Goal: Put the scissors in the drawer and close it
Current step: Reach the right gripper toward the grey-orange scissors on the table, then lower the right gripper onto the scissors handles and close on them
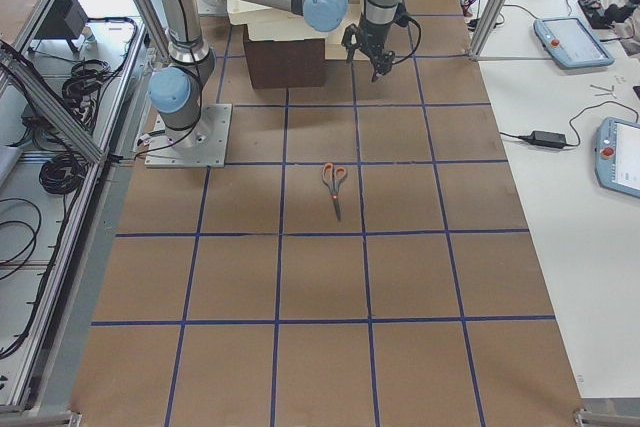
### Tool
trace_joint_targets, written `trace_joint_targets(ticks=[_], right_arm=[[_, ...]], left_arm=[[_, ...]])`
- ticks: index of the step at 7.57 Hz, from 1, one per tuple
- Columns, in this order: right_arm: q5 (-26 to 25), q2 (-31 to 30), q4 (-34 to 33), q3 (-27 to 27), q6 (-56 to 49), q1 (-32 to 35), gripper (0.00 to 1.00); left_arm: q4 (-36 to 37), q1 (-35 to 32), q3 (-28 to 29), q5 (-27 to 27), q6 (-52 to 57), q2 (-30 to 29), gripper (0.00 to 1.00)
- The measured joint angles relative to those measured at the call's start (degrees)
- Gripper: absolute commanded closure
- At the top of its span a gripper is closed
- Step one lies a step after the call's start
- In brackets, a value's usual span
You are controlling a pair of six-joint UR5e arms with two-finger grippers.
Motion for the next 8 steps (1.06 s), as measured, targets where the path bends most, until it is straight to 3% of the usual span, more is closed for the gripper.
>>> trace_joint_targets(ticks=[2,5,8], right_arm=[[0.38,0.17,-6.94,6.70,-17.60,-7.22,0.06],[1.51,0.40,-24.35,18.51,-45.06,-15.91,0.05],[3.05,1.18,-41.89,30.58,-62.47,-20.41,0.05]], left_arm=[[0.01,0.00,0.00,0.00,-0.05,-0.01,0.00],[-0.05,0.00,0.00,-0.02,-0.01,-0.01,0.00],[-0.06,0.00,0.00,-0.03,0.00,0.00,0.00]])
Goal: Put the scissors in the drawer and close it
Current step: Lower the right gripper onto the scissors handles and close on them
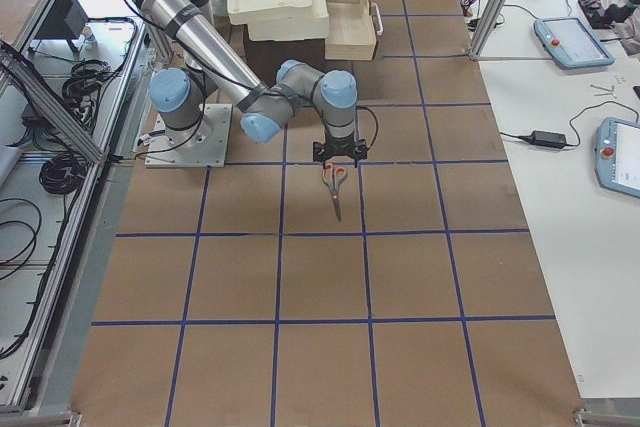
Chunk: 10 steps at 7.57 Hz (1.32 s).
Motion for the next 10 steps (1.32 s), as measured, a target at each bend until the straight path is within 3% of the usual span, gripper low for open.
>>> trace_joint_targets(ticks=[4,5,9,10], right_arm=[[2.02,6.72,-4.22,0.50,-4.99,-1.61,0.06],[1.84,7.23,-4.73,0.37,-5.11,-1.63,0.14],[1.18,8.42,-5.72,0.26,-5.15,-1.65,0.17],[1.15,8.82,-5.74,0.24,-5.08,-1.66,0.23]], left_arm=[[0.00,0.00,0.00,0.03,-0.01,0.03,0.00],[0.00,0.00,0.00,0.03,-0.05,0.03,0.00],[0.00,0.00,0.00,0.03,-0.02,0.00,0.00],[0.00,0.00,0.00,0.03,-0.04,0.00,0.00]])
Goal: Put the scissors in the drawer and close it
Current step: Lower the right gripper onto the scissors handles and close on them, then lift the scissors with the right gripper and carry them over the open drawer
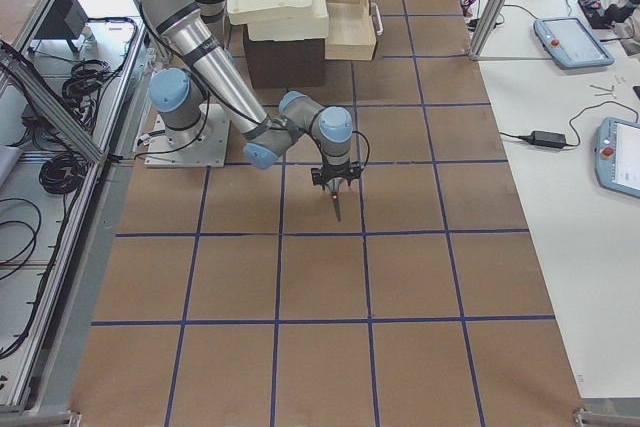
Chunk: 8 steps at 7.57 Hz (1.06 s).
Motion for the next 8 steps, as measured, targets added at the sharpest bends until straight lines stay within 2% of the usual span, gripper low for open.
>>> trace_joint_targets(ticks=[1,2,5,8], right_arm=[[-0.01,0.22,-0.03,-0.01,0.06,0.00,0.55],[-0.06,0.28,-0.06,-0.04,0.10,0.00,0.71],[-2.01,0.24,-0.17,-0.12,0.39,0.01,0.92],[-2.34,-0.54,-0.16,-0.92,4.27,0.42,1.00]], left_arm=[[0.00,0.00,0.00,0.00,0.01,0.00,0.00],[0.00,0.00,0.00,0.00,0.03,0.00,0.00],[-0.04,0.00,-0.04,0.00,0.04,0.00,0.00],[-0.06,0.00,-0.08,0.00,0.03,0.00,0.00]])
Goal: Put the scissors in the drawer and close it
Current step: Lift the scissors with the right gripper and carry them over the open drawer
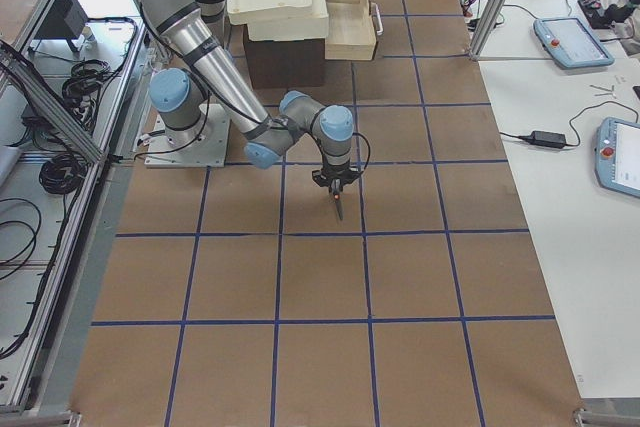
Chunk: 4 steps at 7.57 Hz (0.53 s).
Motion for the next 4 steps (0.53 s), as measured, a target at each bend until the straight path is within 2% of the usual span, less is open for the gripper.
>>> trace_joint_targets(ticks=[2,4], right_arm=[[1.14,-1.10,1.39,-3.96,2.80,1.99,1.00],[3.23,-4.10,7.65,-8.91,11.05,7.06,1.00]], left_arm=[[0.00,0.00,-0.01,0.00,-0.02,0.00,0.00],[-0.02,0.00,-0.01,0.00,-0.02,0.00,0.00]])
